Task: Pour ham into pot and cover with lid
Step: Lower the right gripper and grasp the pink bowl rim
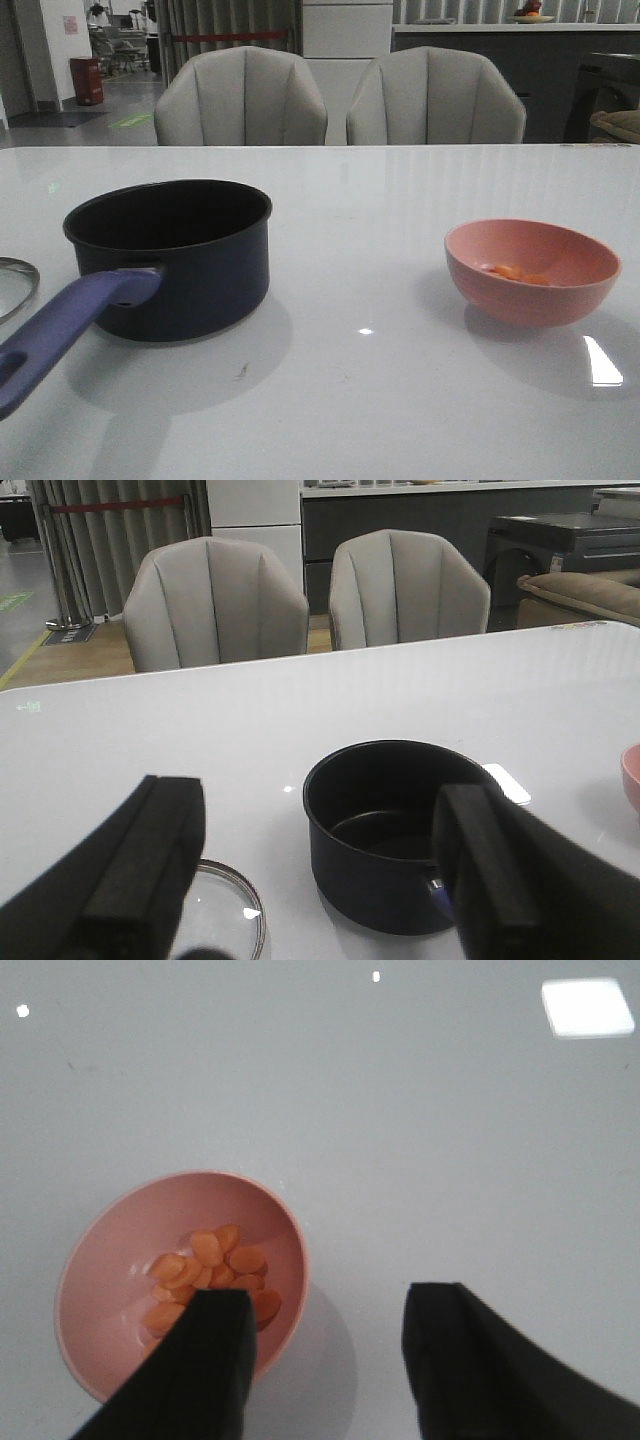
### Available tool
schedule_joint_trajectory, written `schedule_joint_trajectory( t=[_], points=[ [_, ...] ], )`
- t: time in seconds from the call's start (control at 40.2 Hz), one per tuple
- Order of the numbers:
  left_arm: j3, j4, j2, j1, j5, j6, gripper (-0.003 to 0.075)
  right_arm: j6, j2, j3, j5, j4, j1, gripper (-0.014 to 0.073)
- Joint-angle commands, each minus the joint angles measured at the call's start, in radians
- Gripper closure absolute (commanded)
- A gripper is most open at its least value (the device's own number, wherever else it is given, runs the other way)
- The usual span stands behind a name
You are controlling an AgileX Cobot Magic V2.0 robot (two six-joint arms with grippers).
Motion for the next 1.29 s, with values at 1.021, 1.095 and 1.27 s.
schedule_joint_trajectory(
  t=[1.021, 1.095, 1.27],
  points=[
    [-0.025, -0.004, 0.013, -0.01, -0.09, 0.003, 0.0209, -0.008, 0.707, -0.495, 0.232, 0.092, -0.008, 0.0474],
    [-0.025, -0.004, 0.013, -0.01, -0.09, 0.003, 0.0209, -0.008, 0.707, -0.495, 0.214, 0.11, -0.008, 0.0449],
    [-0.025, -0.004, 0.013, -0.01, -0.09, 0.003, 0.0209, -0.006, 0.671, -0.497, 0.187, 0.217, -0.003, 0.0458]
  ],
)
